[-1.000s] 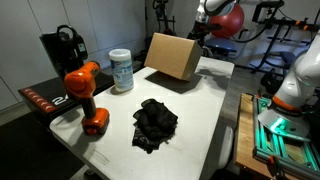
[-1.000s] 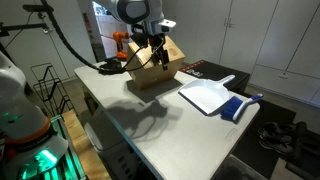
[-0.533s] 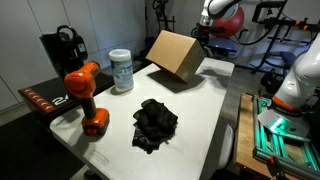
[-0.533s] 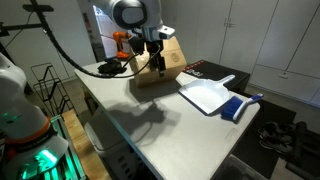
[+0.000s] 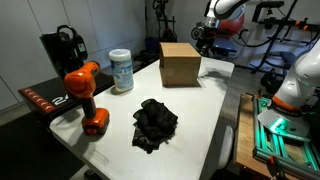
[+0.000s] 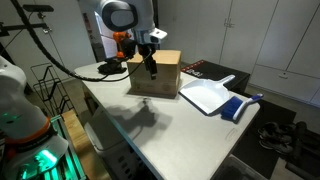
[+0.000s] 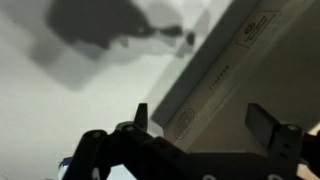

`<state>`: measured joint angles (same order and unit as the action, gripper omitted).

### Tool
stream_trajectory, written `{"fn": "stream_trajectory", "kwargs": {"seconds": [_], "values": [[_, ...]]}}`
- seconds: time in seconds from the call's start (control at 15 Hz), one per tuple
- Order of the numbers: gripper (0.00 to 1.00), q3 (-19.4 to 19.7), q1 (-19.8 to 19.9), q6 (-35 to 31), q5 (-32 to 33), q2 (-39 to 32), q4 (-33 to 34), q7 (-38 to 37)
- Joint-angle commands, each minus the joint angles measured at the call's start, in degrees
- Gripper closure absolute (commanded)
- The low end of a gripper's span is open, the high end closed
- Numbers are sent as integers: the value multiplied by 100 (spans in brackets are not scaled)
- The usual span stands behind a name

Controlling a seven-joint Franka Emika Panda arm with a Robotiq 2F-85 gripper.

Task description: Flip the cardboard box to the right twice

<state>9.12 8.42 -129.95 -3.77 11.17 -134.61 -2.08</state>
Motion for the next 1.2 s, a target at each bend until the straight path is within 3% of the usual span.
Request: {"fn": "stream_trajectory", "kwargs": {"seconds": [0.0, 0.13, 0.33, 0.4, 0.47, 0.87, 1.13], "values": [[0, -54, 0, 379, -52, 517, -313, -111], [0, -131, 41, 585, 35, 747, -368, -476], [0, -431, 228, 1131, 466, 1188, -300, -1780], [0, -446, 196, 1324, 372, 1310, -258, -1848], [0, -313, 125, 980, 239, 911, -157, -1409], [0, -419, 179, 1272, 263, 1266, -179, -1707], [0, -635, 134, 636, 82, 978, 172, -2329]]}}
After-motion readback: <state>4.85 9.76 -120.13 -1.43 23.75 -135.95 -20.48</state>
